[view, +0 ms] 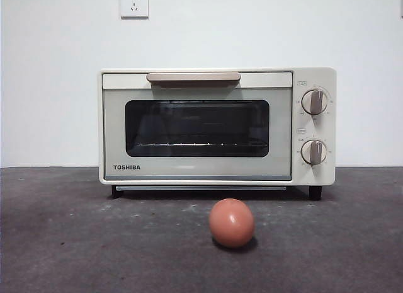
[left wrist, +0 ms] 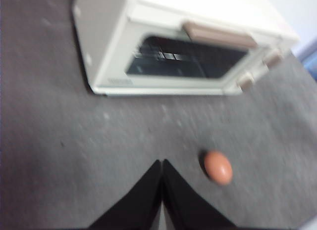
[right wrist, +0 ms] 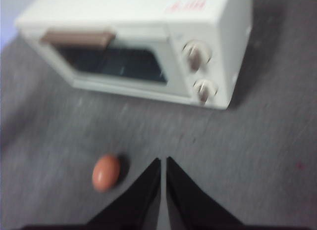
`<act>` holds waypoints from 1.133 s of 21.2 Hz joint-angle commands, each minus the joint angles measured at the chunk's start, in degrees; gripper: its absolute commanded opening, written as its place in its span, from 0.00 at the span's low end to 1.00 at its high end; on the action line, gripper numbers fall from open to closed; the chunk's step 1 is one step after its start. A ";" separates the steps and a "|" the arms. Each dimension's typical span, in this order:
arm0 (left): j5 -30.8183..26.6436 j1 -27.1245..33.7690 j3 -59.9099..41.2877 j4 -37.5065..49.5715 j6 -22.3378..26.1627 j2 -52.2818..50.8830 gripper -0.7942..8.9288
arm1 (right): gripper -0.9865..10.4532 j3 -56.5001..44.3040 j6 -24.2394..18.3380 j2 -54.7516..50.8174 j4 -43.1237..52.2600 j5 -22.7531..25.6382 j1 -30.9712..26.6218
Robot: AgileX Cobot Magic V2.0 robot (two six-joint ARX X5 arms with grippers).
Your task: Eggoven
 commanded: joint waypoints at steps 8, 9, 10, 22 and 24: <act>1.25 -3.96 4.72 -11.61 8.48 0.50 0.09 | 0.09 4.61 -7.89 2.43 -10.93 -0.09 6.12; 1.25 -4.20 4.79 -11.87 8.46 0.50 0.09 | 0.09 4.61 -7.85 2.40 -10.91 -0.09 6.51; 1.25 -4.31 4.81 -11.98 8.44 0.50 0.09 | 0.10 4.61 -7.69 2.40 -10.86 -0.09 6.80; 1.25 -4.57 4.85 -11.76 6.64 0.50 0.59 | 0.40 4.63 -1.36 6.95 -9.55 -2.84 9.90; 1.25 -4.57 4.87 -11.56 6.64 0.50 0.59 | 0.40 4.63 0.15 10.40 -7.91 -2.64 12.94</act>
